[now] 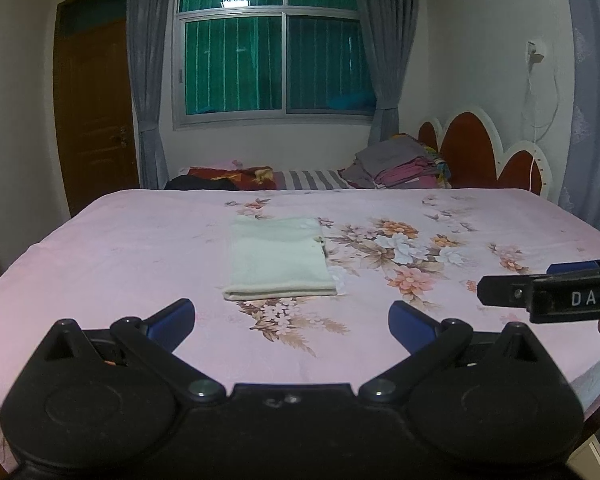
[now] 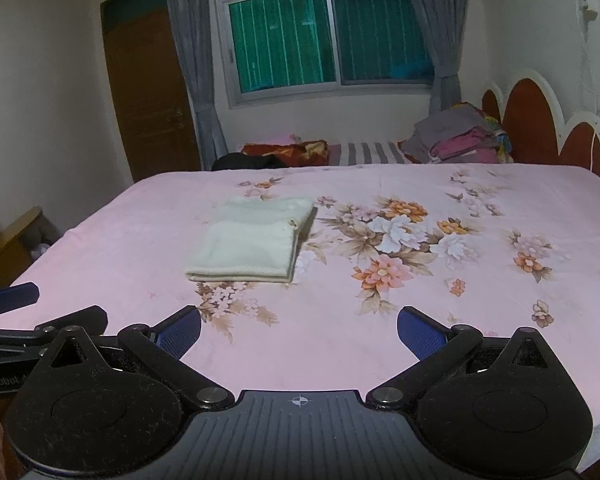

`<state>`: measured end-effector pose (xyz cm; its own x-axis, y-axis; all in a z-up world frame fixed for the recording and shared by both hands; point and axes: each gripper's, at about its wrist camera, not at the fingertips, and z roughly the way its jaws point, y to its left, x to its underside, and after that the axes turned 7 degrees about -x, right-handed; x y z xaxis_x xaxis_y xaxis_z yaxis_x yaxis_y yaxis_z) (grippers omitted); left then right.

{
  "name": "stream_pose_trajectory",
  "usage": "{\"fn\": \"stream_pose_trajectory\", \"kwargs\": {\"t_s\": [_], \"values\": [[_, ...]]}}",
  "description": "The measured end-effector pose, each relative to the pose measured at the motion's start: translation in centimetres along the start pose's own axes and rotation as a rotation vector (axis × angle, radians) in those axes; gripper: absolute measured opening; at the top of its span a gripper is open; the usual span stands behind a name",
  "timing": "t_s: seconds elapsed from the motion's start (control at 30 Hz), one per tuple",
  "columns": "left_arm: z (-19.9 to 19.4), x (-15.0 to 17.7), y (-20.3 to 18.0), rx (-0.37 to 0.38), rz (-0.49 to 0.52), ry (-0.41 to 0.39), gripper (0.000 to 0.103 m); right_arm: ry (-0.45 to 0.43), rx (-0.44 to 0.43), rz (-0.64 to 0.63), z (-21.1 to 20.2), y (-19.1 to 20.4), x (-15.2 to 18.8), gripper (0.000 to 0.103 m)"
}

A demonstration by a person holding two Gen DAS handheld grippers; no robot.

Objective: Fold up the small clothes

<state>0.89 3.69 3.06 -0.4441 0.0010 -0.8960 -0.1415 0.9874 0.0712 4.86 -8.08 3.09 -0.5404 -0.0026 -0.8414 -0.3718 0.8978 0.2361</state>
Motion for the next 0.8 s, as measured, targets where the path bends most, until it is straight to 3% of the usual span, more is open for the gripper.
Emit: {"fn": "stream_pose_trajectory", "kwargs": {"t_s": [0.8], "values": [[-0.7, 0.0, -0.8, 0.002, 0.006, -0.001, 0.103, -0.010, 0.009, 0.005, -1.3, -0.6, 0.5, 0.103]]}}
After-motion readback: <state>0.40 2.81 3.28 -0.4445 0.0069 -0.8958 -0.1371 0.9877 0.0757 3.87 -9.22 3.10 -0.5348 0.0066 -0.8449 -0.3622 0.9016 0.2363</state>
